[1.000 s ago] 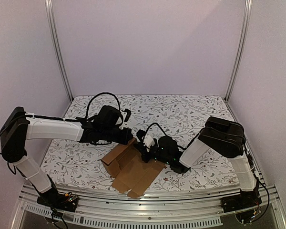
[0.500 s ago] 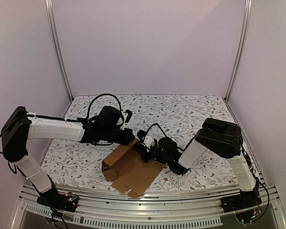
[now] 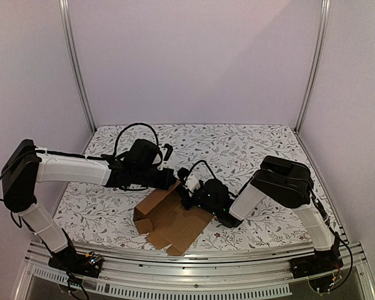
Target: Fold the paper box
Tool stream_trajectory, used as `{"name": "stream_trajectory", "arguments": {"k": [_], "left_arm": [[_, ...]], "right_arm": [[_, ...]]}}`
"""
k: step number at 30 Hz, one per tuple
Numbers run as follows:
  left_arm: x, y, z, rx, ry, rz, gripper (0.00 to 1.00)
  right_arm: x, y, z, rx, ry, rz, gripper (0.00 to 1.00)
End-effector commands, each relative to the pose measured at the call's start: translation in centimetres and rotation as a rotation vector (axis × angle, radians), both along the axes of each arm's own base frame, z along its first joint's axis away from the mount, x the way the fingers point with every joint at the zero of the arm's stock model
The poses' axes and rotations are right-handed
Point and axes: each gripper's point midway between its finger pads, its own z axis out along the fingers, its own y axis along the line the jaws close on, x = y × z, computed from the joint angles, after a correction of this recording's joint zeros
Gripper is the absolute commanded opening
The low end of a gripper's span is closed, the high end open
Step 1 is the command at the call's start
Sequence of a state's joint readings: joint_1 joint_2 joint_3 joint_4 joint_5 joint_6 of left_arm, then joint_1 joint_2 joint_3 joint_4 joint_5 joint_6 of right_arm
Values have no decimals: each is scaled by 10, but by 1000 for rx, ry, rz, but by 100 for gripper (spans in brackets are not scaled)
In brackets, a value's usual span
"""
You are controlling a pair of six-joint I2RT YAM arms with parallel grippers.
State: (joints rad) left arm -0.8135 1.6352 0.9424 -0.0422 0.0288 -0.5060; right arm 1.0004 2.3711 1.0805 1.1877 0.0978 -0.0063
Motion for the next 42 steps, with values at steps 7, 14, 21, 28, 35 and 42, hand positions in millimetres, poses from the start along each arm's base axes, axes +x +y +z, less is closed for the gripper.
{"name": "stream_trajectory", "arguments": {"k": [7, 14, 21, 28, 35, 42], "left_arm": [[-10, 3, -14, 38, 30, -5, 0], [-8, 4, -9, 44, 25, 6, 0], [2, 13, 34, 75, -40, 48, 31], [-11, 55, 91, 86, -118, 144, 60], [-47, 121, 66, 94, -74, 315, 70], [-79, 143, 10, 84, 77, 372, 71]], "right_arm": [[4, -3, -13, -8, 6, -17, 0], [4, -10, -15, -14, 5, -38, 0], [7, -26, -15, -38, 9, -113, 0], [11, -51, -2, -70, 11, -221, 0], [9, -69, 3, -80, 48, -304, 0], [9, -70, 1, -80, 75, -330, 0]]}}
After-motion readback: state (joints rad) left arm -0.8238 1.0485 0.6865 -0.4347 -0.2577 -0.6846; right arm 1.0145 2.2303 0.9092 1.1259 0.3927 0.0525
